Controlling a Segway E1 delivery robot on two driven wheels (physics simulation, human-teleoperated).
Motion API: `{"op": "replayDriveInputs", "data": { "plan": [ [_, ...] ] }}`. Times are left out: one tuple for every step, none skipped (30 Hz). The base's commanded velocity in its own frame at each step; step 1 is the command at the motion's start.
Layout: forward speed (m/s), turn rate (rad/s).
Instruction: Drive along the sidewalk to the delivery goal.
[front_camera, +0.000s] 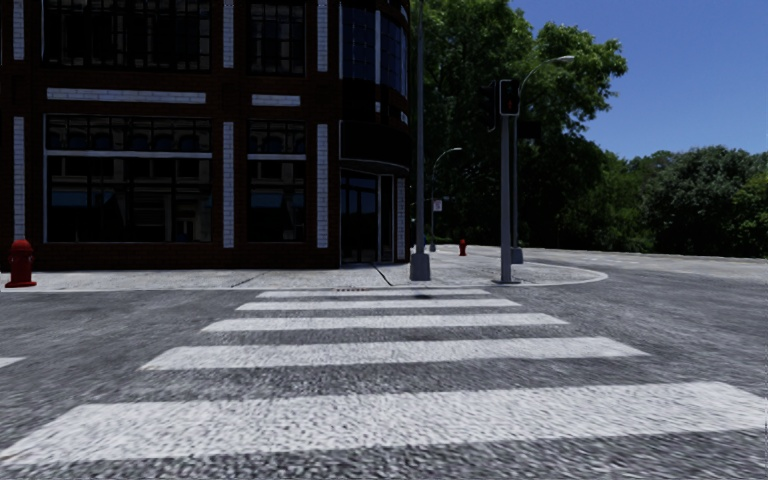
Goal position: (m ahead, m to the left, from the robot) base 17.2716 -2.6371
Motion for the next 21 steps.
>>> {"op": "replayDriveInputs", "data": {
  "plan": [
    [1.24,0.00],
    [1.24,0.00],
    [1.24,0.00],
    [1.24,0.00],
    [1.24,0.00],
    [1.24,0.00],
    [1.24,0.00],
    [1.24,0.00],
    [1.24,0.00],
    [1.24,0.00],
    [1.24,0.00],
    [1.24,0.00],
    [1.24,0.00],
    [1.24,0.00],
    [1.24,0.00],
    [1.24,0.00],
    [1.24,0.00],
    [1.24,0.00],
    [1.24,0.00],
    [1.24,0.00],
    [1.24,0.00]
  ]
}}
